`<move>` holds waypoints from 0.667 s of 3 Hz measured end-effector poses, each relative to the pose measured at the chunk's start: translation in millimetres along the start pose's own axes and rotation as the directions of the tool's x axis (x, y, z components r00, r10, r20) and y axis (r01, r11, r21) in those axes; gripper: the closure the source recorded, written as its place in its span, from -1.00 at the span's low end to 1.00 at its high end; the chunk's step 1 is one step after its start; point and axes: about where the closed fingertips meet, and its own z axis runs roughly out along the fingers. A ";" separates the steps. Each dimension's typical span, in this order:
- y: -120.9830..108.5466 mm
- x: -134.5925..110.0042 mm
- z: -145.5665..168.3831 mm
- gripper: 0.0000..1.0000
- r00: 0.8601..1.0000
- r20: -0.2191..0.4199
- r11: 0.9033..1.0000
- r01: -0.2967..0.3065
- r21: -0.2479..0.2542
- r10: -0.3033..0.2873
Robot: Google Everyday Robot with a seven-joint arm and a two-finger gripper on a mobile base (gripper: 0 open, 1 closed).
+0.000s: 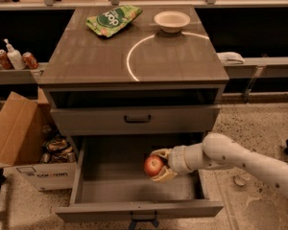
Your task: Pick apple from middle drawer and place on counter
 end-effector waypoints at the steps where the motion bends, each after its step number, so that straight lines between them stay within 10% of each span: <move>1: -4.0 -16.8 -56.2 1.00 0.999 0.047 1.000 0.014 -0.017 -0.013; 2: -18.1 -31.0 -107.5 1.00 0.996 0.082 1.000 0.020 -0.003 -0.020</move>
Offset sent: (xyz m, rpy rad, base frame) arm 0.0015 -0.1091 0.1579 0.1189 -0.0442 0.0239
